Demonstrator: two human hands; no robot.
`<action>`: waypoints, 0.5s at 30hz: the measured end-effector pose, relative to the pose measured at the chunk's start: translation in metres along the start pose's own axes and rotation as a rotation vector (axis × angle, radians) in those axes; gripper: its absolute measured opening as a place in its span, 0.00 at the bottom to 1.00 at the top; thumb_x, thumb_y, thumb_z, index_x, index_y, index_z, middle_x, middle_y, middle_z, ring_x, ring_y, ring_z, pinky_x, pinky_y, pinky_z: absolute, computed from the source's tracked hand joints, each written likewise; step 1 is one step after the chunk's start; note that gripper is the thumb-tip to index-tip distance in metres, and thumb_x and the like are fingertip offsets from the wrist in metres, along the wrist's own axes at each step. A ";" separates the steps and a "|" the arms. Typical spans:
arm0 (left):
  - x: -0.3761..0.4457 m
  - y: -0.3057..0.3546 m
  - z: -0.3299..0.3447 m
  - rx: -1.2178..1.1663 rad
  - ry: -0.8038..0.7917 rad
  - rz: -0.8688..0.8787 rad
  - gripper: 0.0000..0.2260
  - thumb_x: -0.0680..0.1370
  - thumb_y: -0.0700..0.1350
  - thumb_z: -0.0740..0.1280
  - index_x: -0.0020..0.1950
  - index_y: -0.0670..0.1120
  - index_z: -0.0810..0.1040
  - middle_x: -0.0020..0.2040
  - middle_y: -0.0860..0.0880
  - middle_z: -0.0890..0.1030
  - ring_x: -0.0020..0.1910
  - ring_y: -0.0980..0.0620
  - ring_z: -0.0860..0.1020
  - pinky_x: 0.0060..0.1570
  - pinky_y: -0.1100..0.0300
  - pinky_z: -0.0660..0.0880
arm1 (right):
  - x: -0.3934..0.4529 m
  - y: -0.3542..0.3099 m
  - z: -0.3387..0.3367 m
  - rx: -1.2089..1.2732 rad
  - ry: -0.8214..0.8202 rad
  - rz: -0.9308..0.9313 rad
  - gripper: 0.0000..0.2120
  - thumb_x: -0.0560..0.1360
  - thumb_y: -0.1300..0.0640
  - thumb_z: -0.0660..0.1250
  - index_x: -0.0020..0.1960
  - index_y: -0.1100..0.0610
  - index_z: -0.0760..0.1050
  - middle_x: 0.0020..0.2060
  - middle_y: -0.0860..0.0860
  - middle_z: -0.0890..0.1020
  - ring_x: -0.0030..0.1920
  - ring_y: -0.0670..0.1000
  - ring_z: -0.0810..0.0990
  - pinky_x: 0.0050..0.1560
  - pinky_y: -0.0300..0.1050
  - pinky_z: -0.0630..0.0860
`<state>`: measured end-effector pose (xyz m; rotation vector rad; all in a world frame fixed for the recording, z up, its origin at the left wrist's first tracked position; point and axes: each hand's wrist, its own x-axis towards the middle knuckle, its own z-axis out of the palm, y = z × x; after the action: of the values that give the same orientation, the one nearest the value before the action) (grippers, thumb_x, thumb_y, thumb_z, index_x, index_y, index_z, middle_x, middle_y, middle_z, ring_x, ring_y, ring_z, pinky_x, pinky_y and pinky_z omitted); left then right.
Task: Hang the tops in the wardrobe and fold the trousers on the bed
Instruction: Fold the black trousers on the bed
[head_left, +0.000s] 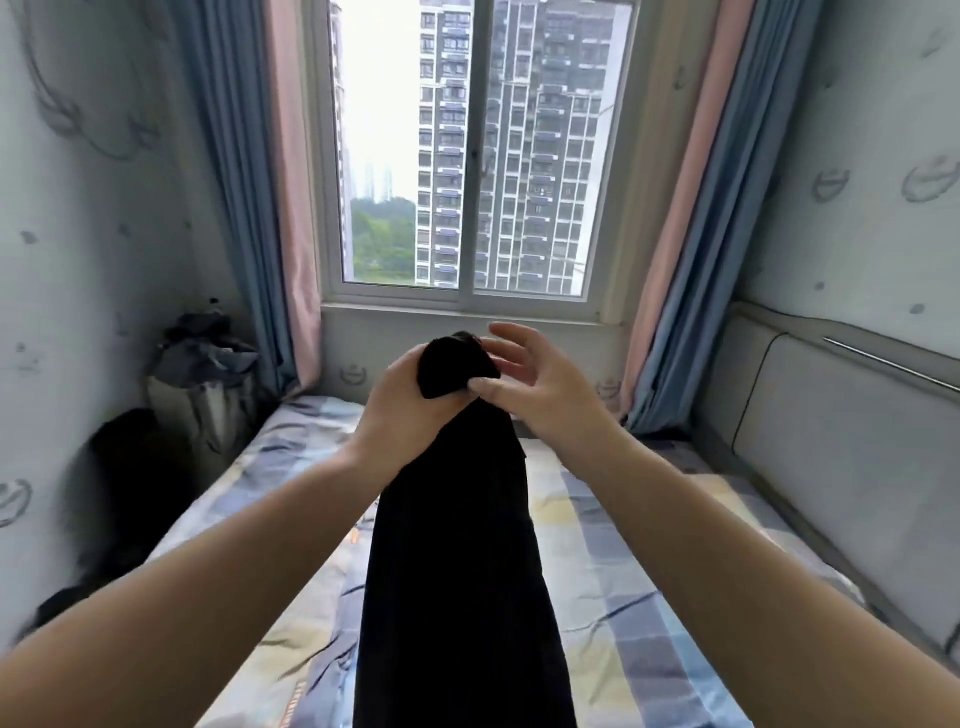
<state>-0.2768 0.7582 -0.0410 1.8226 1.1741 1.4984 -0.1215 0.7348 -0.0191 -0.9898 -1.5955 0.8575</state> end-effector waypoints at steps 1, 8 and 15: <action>0.012 0.000 0.002 0.038 0.039 -0.002 0.11 0.70 0.43 0.75 0.49 0.53 0.80 0.45 0.55 0.84 0.46 0.60 0.81 0.49 0.58 0.76 | 0.002 0.011 -0.002 -0.097 0.037 -0.024 0.24 0.71 0.59 0.74 0.63 0.48 0.70 0.59 0.48 0.78 0.59 0.43 0.77 0.61 0.44 0.75; 0.083 0.027 0.029 0.256 0.167 0.019 0.11 0.72 0.49 0.73 0.49 0.44 0.81 0.46 0.47 0.83 0.48 0.48 0.81 0.52 0.53 0.76 | 0.023 0.072 0.014 -0.283 0.079 -0.067 0.40 0.67 0.49 0.73 0.74 0.47 0.58 0.68 0.46 0.65 0.70 0.47 0.63 0.70 0.49 0.64; 0.126 0.052 0.046 0.249 0.205 0.022 0.17 0.69 0.53 0.76 0.54 0.49 0.78 0.48 0.53 0.81 0.47 0.56 0.79 0.48 0.61 0.76 | 0.084 0.063 0.003 0.048 0.017 -0.110 0.32 0.66 0.41 0.66 0.69 0.40 0.61 0.63 0.45 0.73 0.63 0.44 0.71 0.65 0.51 0.71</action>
<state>-0.2148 0.8454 0.0548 1.8782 1.5015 1.6445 -0.1246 0.8367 -0.0434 -0.8654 -1.5925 0.8064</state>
